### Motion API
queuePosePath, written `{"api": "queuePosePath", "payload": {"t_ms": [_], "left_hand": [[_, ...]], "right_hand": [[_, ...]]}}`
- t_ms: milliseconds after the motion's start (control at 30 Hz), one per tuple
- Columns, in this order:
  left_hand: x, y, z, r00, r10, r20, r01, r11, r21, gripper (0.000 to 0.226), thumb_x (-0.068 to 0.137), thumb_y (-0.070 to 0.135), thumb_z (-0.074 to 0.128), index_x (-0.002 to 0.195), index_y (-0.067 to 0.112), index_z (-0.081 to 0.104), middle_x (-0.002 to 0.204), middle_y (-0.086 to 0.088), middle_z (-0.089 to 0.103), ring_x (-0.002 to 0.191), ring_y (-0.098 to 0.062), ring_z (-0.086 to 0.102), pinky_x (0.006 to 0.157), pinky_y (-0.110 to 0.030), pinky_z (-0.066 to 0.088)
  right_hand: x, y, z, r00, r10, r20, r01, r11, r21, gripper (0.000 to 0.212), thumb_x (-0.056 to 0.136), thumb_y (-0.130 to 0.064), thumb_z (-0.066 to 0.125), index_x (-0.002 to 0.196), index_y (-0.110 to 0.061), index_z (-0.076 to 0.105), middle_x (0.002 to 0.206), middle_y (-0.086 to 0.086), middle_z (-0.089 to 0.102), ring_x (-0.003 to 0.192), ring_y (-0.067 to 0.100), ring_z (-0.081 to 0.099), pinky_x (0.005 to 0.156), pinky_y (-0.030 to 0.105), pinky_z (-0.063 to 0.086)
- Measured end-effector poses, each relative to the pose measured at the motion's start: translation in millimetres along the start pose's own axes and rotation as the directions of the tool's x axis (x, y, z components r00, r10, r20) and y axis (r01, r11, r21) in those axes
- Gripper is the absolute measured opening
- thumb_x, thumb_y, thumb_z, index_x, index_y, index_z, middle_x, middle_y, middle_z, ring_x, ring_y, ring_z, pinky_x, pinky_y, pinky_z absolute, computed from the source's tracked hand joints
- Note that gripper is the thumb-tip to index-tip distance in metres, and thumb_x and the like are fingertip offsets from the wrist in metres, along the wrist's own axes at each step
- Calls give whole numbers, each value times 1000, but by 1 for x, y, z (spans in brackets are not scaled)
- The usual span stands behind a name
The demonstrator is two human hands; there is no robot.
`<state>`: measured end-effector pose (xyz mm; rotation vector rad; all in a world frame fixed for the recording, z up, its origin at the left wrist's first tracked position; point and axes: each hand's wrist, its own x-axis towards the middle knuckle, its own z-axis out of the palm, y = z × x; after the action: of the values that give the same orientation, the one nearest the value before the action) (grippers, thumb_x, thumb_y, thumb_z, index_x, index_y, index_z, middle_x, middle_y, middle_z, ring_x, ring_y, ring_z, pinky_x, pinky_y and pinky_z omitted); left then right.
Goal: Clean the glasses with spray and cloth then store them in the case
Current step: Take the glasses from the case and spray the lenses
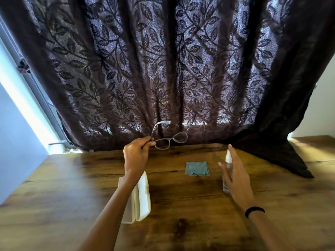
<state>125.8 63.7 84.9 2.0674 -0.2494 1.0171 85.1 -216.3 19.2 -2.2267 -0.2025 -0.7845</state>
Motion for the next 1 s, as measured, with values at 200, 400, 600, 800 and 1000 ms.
{"api": "queuePosePath", "payload": {"t_ms": [200, 400, 600, 800, 1000], "left_hand": [[-2, 4, 3, 1000, 15, -1, -15, 1000, -5, 15, 73, -1, 72, 88, -2, 72, 84, -12, 73, 74, -16, 68, 72, -27, 55], [-3, 7, 5, 999, 50, 9, -50, 999, -4, 15, 73, -2, 73, 88, -3, 72, 83, -13, 73, 73, -17, 68, 72, -21, 52], [-3, 5, 3, 998, 68, 13, -69, 997, 20, 16, 73, -3, 73, 89, -3, 72, 84, -14, 73, 73, -17, 68, 73, -16, 49], [-4, 5, 2, 996, 83, 16, -83, 996, 16, 16, 72, -2, 73, 89, -3, 72, 83, -13, 73, 73, -17, 68, 70, -24, 55], [-4, 3, 0, 997, 72, 8, -72, 997, -3, 17, 73, -2, 73, 89, -2, 71, 83, -13, 73, 73, -15, 67, 71, -18, 52]], "right_hand": [[17, -53, 18, 980, -178, 84, 173, 983, 62, 55, 91, -37, 42, 141, -30, 19, 111, -1, 53, 53, 5, 46, 43, 15, 40], [34, -88, 37, 943, -260, 208, 273, 961, -38, 69, 85, -21, 61, 139, -33, 20, 107, 2, 54, 73, 7, 52, 53, 15, 45], [48, -94, 44, 941, -224, 254, 240, 970, -32, 68, 84, -12, 59, 136, -36, 21, 113, 4, 54, 70, 13, 60, 61, 34, 58], [49, -93, 41, 961, -245, 127, 241, 970, 46, 62, 84, -11, 59, 135, -29, 30, 116, 2, 57, 61, -1, 46, 60, 22, 52], [59, -74, 25, 986, -167, 12, 166, 986, 31, 58, 85, -7, 59, 135, -22, 34, 115, 9, 58, 47, 0, 42, 43, 13, 41]]}}
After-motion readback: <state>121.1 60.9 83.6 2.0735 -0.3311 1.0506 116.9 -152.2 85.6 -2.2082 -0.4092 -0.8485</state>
